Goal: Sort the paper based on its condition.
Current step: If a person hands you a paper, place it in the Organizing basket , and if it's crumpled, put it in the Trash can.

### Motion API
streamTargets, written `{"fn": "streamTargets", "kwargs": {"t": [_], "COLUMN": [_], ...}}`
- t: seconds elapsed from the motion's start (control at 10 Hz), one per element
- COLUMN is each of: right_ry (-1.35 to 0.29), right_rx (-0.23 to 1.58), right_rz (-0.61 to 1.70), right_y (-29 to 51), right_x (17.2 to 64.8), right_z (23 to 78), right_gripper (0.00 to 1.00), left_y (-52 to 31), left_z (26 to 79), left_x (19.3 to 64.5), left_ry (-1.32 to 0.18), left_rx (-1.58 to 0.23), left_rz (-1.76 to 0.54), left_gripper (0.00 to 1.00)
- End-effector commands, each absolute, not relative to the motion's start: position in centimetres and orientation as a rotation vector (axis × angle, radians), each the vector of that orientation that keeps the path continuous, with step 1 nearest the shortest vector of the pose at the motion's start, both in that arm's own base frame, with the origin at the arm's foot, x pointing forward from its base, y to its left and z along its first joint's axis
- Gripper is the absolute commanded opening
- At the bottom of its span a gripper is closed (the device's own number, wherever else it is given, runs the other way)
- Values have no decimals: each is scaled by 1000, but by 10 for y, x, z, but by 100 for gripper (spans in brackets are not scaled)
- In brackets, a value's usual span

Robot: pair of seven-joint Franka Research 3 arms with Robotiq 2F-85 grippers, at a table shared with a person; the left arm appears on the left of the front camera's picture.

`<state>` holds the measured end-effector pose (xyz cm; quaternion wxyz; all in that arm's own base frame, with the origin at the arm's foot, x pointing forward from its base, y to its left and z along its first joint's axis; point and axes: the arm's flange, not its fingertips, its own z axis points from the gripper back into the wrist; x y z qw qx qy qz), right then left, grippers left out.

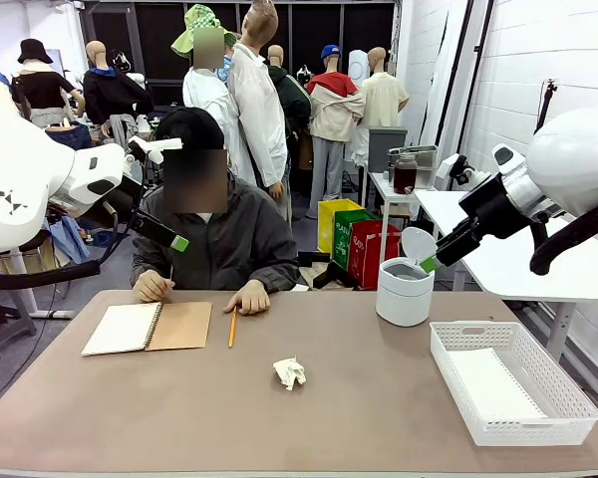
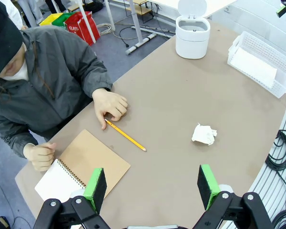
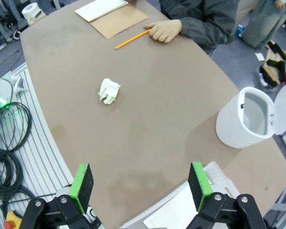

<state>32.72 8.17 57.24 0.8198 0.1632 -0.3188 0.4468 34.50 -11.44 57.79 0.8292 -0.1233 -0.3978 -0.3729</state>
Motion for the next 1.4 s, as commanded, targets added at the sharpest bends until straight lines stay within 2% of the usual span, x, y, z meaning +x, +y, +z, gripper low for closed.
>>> {"fn": "streamTargets", "kwargs": {"t": [0.0,0.3,0.7,1.3], "right_ry": [-676,-663,-589,-490], "right_rx": [348,329,207,92], "right_rz": [958,948,987,1032], "right_y": [82,89,156,252], "right_x": [328,327,341,369], "right_z": [573,571,567,515], "right_gripper": [100,100,100,100], "left_y": [-113,-113,-113,-113], "left_z": [579,579,579,579], "left_x": [345,345,345,345], "left_ry": [-836,-836,-836,-836], "left_rx": [-268,-268,-268,-268], "left_rz": [-791,-791,-791,-791], "left_gripper": [100,100,100,100]}}
